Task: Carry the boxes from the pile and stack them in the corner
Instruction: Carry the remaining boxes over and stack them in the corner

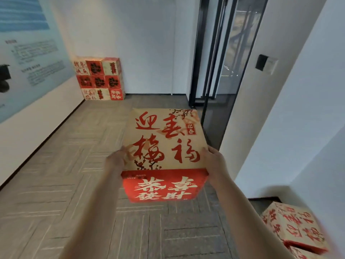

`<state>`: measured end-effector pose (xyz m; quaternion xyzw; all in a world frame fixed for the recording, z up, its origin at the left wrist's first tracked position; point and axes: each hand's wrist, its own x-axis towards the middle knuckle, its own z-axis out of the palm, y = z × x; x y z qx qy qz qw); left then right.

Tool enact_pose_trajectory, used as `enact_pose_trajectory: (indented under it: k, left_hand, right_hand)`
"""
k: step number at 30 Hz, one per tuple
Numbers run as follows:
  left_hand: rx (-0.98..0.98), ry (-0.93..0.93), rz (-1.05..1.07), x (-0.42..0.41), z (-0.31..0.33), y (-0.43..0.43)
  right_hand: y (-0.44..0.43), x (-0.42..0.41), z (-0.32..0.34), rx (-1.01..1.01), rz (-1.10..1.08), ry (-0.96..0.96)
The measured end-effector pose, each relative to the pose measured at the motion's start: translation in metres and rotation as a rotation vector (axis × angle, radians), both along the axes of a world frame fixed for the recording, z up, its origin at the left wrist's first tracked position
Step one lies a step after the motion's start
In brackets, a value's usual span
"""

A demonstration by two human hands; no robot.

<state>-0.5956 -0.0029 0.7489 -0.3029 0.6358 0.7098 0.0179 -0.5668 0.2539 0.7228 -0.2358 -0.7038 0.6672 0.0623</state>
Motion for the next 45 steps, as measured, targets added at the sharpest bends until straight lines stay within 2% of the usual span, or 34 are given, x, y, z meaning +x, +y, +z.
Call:
enact_pose_trajectory:
  k: [8, 15, 25, 32, 38, 45]
  left_hand:
    - [0.134, 0.021, 0.112, -0.058, -0.013, -0.142]
    - [0.142, 0.031, 0.234, -0.124, -0.039, -0.201]
    - [0.003, -0.001, 0.162, -0.325, -0.025, -0.212]
    - [0.036, 0.017, 0.274, -0.433, -0.009, -0.237]
    - [0.068, 0.045, 0.376, -0.521, -0.009, -0.287]
    - [0.152, 0.123, 0.430, -0.647, -0.034, -0.396]
  right_hand:
    - [-0.141, -0.112, -0.008, -0.039, 0.106, -0.032]
    - [-0.206, -0.215, -0.033, -0.017, 0.208, -0.085]
    - [-0.219, -0.431, -0.044, -0.094, 0.280, -0.072]
    - [-0.252, -0.556, -0.016, -0.094, 0.359, -0.025]
    - [-0.306, -0.651, -0.017, -0.055, 0.403, -0.014]
    - [-0.415, -0.788, -0.026, 0.075, 0.487, -0.001]
